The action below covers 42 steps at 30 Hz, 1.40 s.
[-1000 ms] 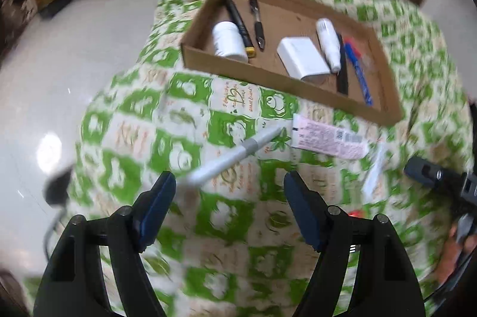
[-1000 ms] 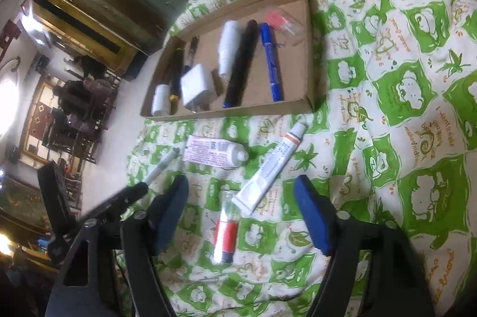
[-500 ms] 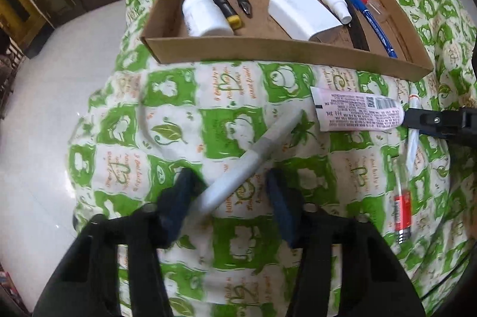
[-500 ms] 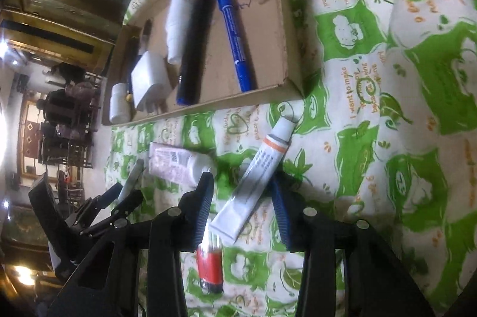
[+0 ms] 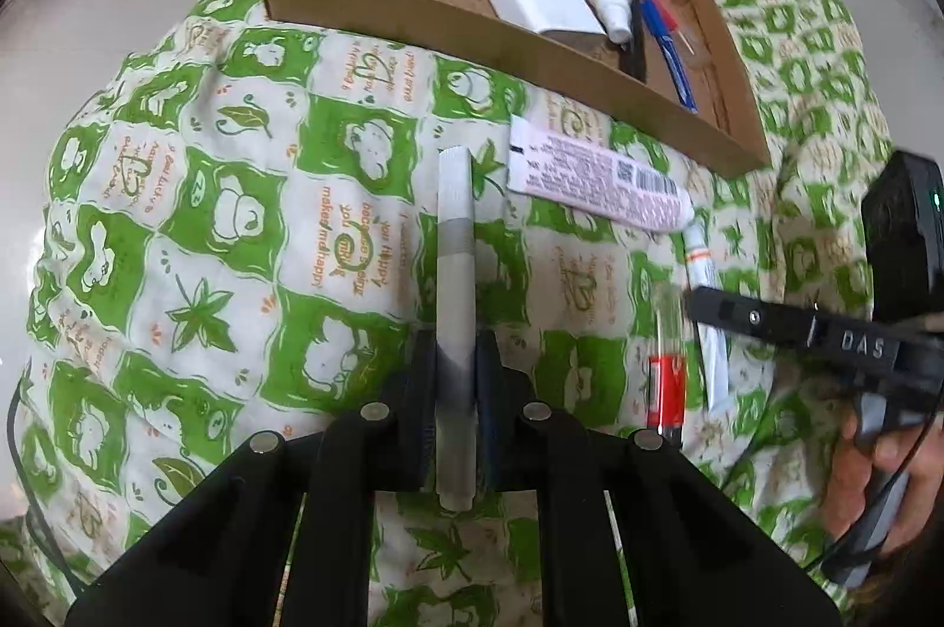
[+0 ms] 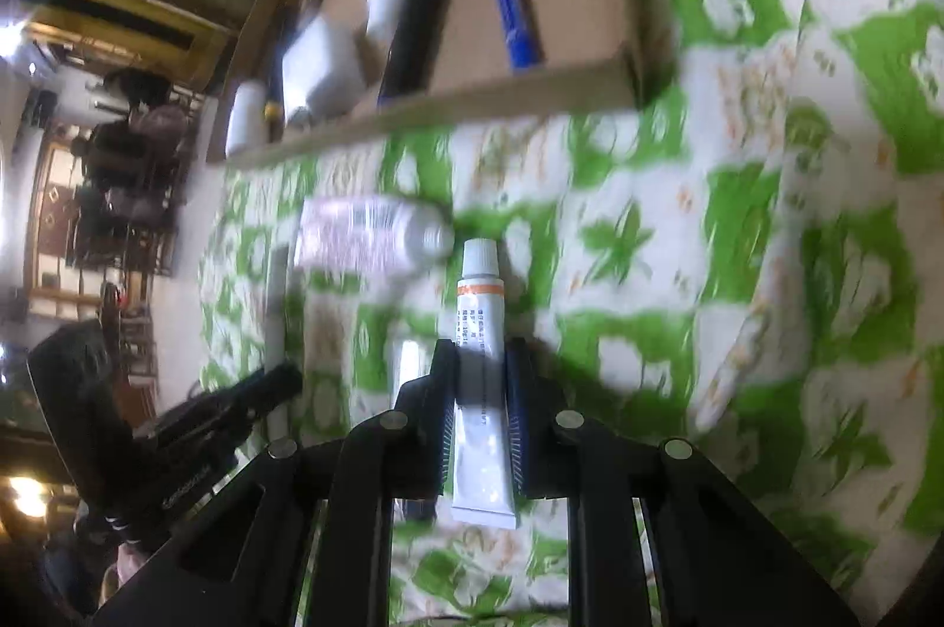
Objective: Organize rigid objects
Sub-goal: 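Grasp the white silver-capped marker with left tool while right tool grasps the white ointment tube, then carry the white marker with left tool while right tool carries the ointment tube into the tray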
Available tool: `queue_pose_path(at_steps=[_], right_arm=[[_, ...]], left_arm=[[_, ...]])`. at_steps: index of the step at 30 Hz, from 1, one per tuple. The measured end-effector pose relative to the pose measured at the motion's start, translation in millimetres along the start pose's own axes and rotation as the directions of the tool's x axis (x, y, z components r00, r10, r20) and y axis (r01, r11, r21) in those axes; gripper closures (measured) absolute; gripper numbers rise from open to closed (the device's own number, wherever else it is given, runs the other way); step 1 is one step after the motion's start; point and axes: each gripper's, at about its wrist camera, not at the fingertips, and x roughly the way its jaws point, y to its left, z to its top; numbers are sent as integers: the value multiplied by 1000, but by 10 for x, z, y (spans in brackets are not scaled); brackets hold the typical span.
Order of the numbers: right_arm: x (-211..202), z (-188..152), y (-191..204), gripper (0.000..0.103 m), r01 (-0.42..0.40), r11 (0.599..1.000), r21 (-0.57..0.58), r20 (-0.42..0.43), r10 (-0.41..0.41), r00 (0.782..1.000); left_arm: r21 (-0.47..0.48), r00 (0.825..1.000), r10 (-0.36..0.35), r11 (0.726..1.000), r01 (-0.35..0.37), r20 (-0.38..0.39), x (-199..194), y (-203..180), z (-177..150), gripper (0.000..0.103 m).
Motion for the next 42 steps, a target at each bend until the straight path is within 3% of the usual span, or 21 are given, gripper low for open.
queue_pose_path(at_steps=[9,15,24,32,42], right_arm=[[-2,4,-63,88,2,1000,10,-4,-2,1000],[-8,-9,42,88,16,1000,-25,11,-16,1000],[-74,-30,136,88,-19,998,-65,36,22,999],[-165,-65,272,88,-58,990,-126,71,68,995],[-261,-21,276,88,-63,991,-122,114,77,990]], left_arm=[[23,997,73,997,-74,31,143,-232,133,93],[42,989,103,993,-108,109,48,-440,82,93],[45,987,86,995,-93,139,-79,-593,-59,93],[35,986,67,997,-73,151,-129,-479,-40,93],[31,981,48,998,-55,186,-268,-440,-36,93]])
